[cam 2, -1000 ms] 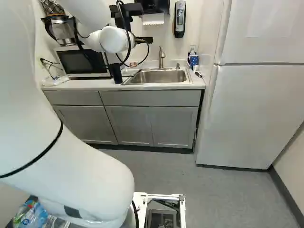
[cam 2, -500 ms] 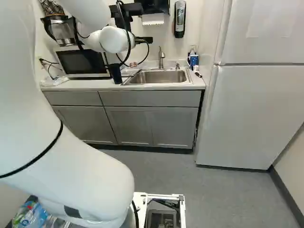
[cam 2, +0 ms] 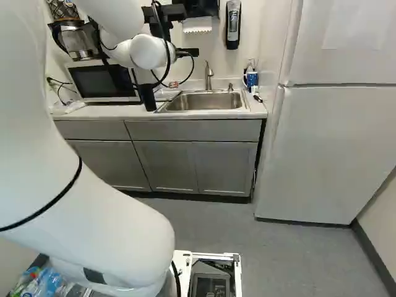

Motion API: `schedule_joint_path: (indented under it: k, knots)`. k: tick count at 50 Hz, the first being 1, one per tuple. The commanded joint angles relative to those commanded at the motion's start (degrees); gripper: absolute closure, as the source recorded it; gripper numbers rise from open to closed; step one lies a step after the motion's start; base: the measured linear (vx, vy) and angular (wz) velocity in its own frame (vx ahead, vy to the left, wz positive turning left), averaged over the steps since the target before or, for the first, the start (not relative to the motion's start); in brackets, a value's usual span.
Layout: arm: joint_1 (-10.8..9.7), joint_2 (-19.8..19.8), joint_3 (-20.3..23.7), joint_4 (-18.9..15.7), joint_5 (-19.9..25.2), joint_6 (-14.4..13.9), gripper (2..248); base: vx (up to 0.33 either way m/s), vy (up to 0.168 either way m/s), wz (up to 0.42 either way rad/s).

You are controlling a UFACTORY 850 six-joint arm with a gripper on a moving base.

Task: Rinse the cup and place it in the tray

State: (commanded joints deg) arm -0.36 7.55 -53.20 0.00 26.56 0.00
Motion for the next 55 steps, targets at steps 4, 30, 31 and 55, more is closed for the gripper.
schedule_joint_path:
  k: [4, 30, 31, 55]
  knots:
    - [0.0, 0.0, 0.0, 0.0, 0.0, 0.0, 3, 0.085, -0.05, -0.003]
    - [0.0, 0.0, 0.0, 0.0, 0.0, 0.0, 3, 0.101, -0.058, 0.028]
    - [0.0, 0.0, 0.0, 0.0, 0.0, 0.0, 3, 0.11, -0.071, 0.037]
    - [0.0, 0.0, 0.0, 0.0, 0.0, 0.0, 3, 0.102, -0.062, 0.032]
